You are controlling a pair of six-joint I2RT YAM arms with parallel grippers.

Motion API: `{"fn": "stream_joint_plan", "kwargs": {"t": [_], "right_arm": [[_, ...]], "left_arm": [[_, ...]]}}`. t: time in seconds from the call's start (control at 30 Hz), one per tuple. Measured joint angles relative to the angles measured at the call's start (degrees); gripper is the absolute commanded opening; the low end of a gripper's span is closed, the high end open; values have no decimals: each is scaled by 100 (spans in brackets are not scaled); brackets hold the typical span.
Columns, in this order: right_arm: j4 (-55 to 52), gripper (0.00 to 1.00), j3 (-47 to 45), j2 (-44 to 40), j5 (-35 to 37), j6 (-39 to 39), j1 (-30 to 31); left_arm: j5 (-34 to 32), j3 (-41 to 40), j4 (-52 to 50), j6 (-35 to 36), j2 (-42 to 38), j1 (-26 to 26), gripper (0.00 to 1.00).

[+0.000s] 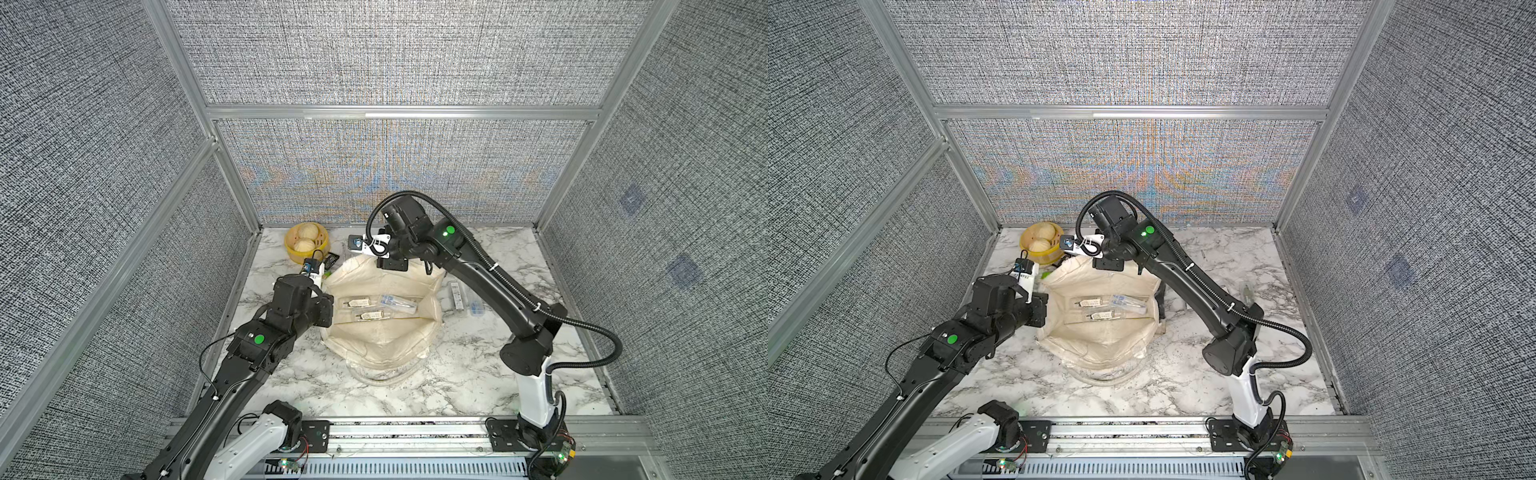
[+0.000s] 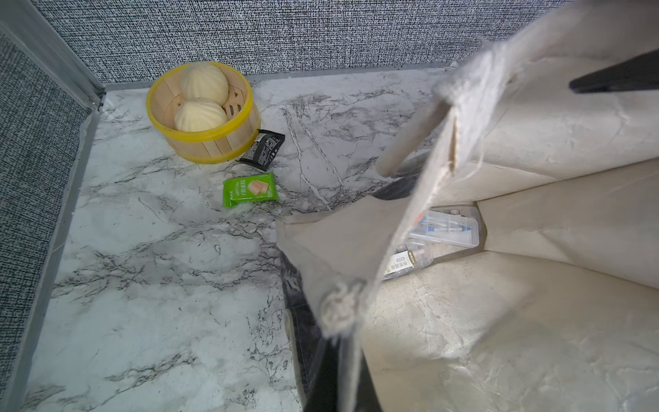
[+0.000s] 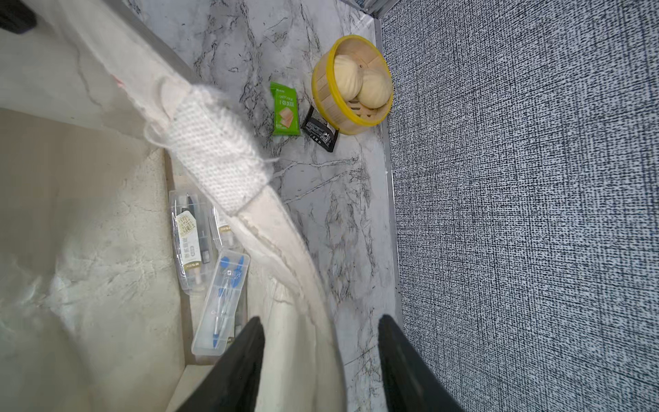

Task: Take out the compass set from the canvas bag
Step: Adjust the canvas bag at the center of the board.

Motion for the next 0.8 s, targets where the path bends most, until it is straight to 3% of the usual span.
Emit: {"fn": "stream_joint_plan", "kwargs": {"t": [0.27,0.37,0.53,0.73,0.8], "right_arm": [[-293,49,365,409,-258,-44,-26],[-334,39,240,402,-269,-35,-31],[-258,11,-44,326,-201,15,-31],[57,1,-299,181,50,87,-31],[151,0,-413,105,72,105,-31]], "left_arm": [[-13,-9,-2,0,-7,0,0],[-13,-9,-2,0,-17,0,0],[-15,-9,-7,0,-35,0,0],[-13,24,-59,-2,-7,0,0],[-13,72,-118,-2,4,0,11]]}}
